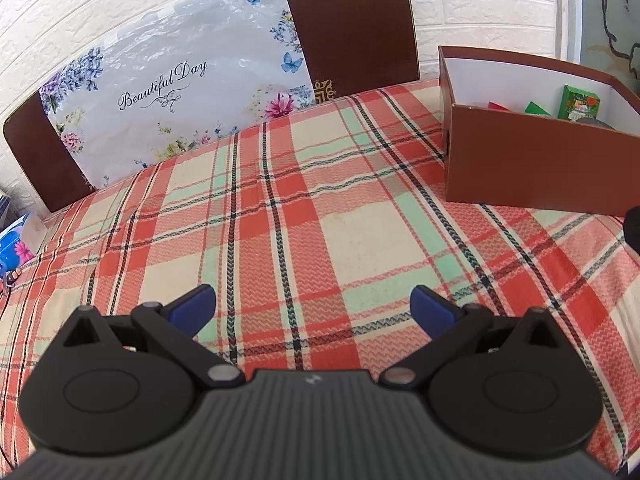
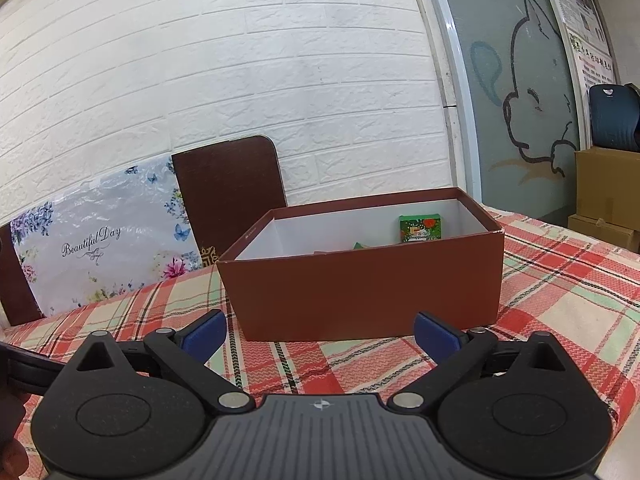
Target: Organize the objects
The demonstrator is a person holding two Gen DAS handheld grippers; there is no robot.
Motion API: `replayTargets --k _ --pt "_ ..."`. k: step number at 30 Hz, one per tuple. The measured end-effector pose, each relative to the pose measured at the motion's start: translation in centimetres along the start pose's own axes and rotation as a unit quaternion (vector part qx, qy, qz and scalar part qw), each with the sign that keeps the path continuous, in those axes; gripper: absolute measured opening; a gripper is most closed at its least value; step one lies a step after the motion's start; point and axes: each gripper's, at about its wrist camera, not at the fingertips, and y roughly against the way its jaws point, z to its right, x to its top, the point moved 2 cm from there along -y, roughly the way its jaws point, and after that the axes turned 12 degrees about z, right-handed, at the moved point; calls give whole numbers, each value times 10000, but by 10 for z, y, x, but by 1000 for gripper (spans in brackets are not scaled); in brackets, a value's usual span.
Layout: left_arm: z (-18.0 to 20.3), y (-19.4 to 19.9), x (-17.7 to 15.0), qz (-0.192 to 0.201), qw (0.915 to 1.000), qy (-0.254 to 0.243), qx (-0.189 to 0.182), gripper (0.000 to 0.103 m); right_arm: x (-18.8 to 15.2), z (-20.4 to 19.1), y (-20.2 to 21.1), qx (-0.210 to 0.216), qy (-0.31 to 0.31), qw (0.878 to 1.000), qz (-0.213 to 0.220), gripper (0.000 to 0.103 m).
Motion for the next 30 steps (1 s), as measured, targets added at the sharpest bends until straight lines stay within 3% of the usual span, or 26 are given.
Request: replayTargets --k 30 --pt "0 7 -8 -44 9999 -80 -124 103 -1 2 5 10 -12 10000 -31 101"
